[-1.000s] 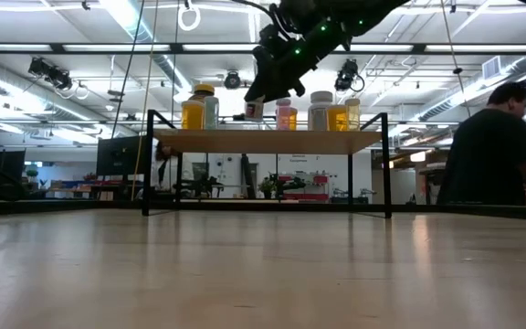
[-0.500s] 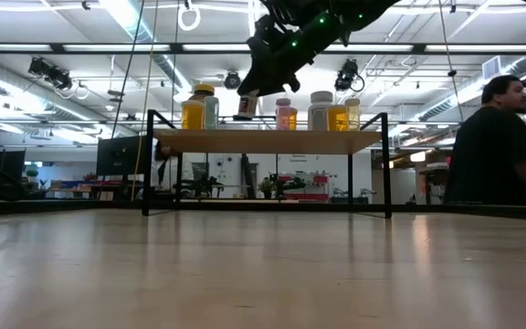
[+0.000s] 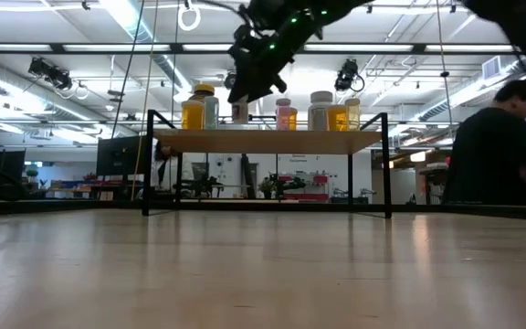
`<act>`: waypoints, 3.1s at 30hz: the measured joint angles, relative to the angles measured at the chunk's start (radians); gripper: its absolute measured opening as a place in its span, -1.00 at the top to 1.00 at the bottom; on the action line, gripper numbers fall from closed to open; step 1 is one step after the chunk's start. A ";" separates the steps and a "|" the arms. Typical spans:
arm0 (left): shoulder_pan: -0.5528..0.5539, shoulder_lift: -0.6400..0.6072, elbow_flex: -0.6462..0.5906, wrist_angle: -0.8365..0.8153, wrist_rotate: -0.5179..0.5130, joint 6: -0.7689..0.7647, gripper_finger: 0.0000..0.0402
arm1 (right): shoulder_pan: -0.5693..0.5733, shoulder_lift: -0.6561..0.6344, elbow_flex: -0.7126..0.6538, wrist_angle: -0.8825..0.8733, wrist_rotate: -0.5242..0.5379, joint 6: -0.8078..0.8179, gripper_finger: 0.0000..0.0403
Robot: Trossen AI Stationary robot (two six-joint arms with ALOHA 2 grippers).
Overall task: Pick and place medicine bottles onto shelf by color
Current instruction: Put the small white pill bottle on the shelf, then put the yellow pill bottle on the shelf
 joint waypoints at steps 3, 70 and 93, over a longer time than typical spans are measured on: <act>-0.002 0.000 0.000 -0.002 0.000 0.000 -0.41 | -0.001 0.084 0.152 -0.145 0.043 -0.003 0.19; -0.002 0.000 -0.001 -0.084 0.000 -0.132 -0.41 | 0.197 -0.052 0.187 -0.522 0.000 0.186 -0.48; -0.002 0.012 0.000 -0.477 0.249 -0.649 -0.41 | 0.622 -0.046 -0.593 0.461 0.193 0.335 -0.47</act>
